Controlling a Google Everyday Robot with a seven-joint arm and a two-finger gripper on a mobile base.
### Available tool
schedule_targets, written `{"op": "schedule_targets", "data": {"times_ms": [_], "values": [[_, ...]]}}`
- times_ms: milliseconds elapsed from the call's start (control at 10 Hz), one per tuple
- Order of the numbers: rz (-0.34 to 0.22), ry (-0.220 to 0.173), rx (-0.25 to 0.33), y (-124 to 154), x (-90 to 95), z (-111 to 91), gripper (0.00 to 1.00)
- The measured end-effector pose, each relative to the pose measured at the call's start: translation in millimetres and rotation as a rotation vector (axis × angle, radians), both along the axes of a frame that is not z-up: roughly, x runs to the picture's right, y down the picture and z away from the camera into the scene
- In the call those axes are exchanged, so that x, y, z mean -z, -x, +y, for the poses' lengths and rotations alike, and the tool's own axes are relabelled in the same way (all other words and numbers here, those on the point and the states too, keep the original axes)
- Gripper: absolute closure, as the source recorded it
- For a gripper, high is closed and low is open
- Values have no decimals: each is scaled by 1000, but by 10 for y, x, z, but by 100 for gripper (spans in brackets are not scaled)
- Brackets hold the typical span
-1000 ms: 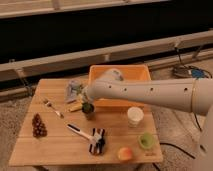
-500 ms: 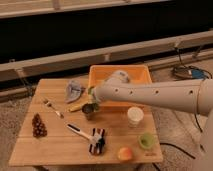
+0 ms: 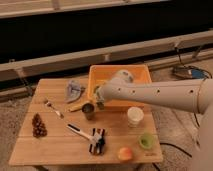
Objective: Place pepper in paper cup
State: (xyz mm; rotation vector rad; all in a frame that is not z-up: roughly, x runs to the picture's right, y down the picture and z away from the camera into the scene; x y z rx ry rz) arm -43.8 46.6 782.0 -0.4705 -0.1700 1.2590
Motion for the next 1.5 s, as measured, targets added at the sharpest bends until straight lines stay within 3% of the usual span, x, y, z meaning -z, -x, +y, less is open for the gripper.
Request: {"op": "schedule_targets", "data": {"times_ms": [600,800,1000,1100,1500], "values": [[1,0,2,1,-7,13,100],[3,-46,4,-95,31,-36,100],[14,-86,-6,-338,80,-36,100],[30,-109,-22,-593,117,-13,100],[102,-157,-121,-1354,153,-2,100]]}}
